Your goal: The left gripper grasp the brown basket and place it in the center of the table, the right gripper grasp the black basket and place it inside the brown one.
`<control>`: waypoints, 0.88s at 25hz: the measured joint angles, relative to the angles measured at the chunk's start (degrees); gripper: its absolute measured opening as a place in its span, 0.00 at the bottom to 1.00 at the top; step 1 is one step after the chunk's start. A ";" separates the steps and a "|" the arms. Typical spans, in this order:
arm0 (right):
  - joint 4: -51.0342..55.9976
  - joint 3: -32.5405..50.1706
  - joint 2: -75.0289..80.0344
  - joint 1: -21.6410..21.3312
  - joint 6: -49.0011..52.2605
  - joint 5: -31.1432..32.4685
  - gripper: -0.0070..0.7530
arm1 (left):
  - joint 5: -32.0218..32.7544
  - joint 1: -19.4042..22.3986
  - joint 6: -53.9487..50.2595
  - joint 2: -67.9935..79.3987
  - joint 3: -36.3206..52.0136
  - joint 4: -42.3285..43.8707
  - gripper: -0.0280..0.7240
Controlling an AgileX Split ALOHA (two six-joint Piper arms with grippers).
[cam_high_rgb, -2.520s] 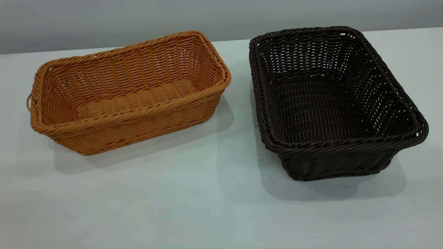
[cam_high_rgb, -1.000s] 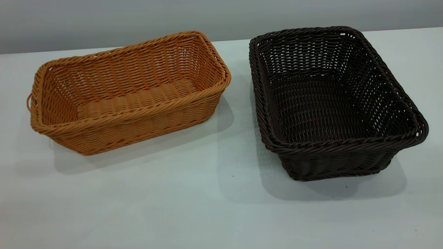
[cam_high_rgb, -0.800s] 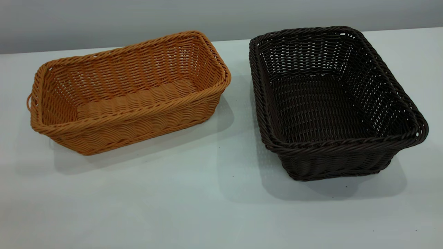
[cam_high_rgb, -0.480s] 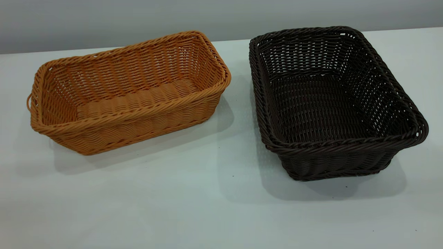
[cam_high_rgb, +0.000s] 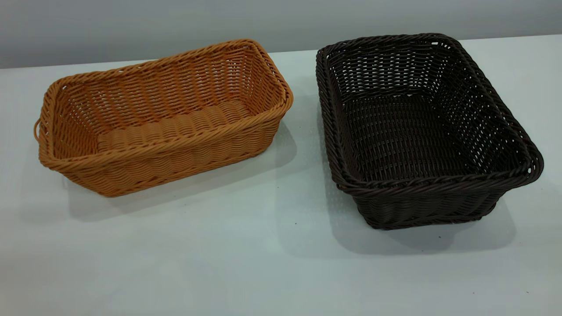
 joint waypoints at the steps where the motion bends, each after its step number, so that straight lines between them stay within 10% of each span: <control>1: 0.00 0.00 0.00 0.00 0.00 0.00 0.01 | -0.45 0.00 0.00 0.00 -0.44 -0.06 0.04; 6: 3.01 -2.46 0.00 0.00 -2.02 1.17 0.09 | -5.93 0.00 0.00 0.00 -4.86 -0.54 0.12; 17: 5.19 -13.17 12.96 0.00 -7.52 -0.42 0.54 | -5.55 0.00 11.81 11.19 -11.75 -2.20 0.82; 22: 9.96 -15.59 22.76 0.00 -8.18 -3.85 0.60 | -7.31 -1.36 20.67 22.24 -13.77 -4.87 0.88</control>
